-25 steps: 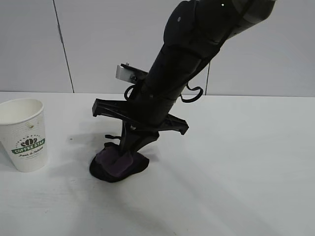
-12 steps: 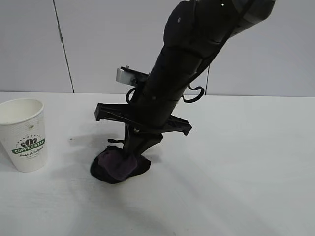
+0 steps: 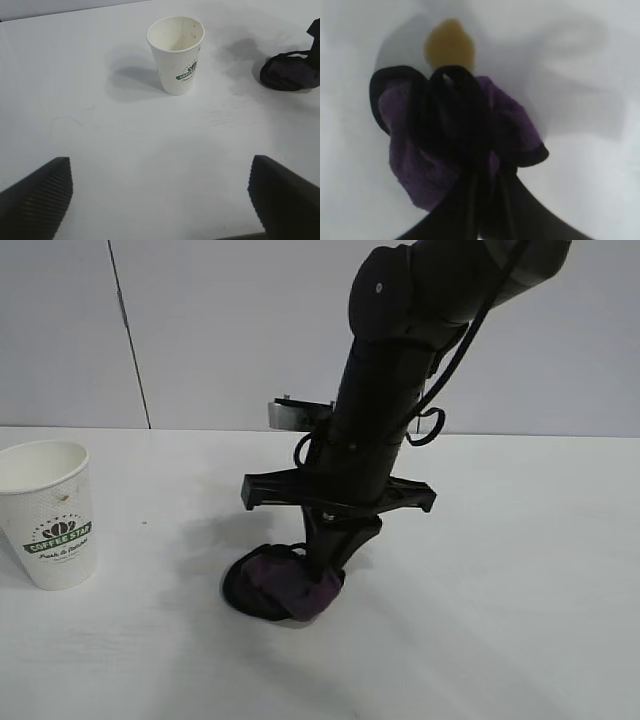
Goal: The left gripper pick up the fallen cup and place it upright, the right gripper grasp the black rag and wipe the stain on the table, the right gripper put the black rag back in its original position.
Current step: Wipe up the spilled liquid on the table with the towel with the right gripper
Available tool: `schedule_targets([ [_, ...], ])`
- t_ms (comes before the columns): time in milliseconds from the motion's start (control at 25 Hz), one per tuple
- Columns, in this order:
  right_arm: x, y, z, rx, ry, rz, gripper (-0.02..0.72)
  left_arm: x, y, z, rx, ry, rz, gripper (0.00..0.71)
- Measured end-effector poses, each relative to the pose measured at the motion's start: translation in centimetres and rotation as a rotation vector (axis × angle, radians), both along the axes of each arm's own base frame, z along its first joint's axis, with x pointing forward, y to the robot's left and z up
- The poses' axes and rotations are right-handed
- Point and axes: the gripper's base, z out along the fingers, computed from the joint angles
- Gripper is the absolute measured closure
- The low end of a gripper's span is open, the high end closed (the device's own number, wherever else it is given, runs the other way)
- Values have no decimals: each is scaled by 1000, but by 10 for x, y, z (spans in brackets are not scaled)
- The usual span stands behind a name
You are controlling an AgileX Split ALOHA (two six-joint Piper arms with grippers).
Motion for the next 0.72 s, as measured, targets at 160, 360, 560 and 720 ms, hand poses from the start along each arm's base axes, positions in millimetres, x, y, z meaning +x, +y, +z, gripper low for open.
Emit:
schedule_targets([
  [160,8,-19,0,-14,31,-47,663,0,0,0,0,0,0,23],
  [360,16,-31,3,-13,28,-76,663,0,0,0,0,0,0,23],
  [560,22,-18,13,88,3,-119,663,0,0,0,0,0,0,23],
  [720,13,11,16,152,-34,-91,663,0,0,0,0,0,0,23],
])
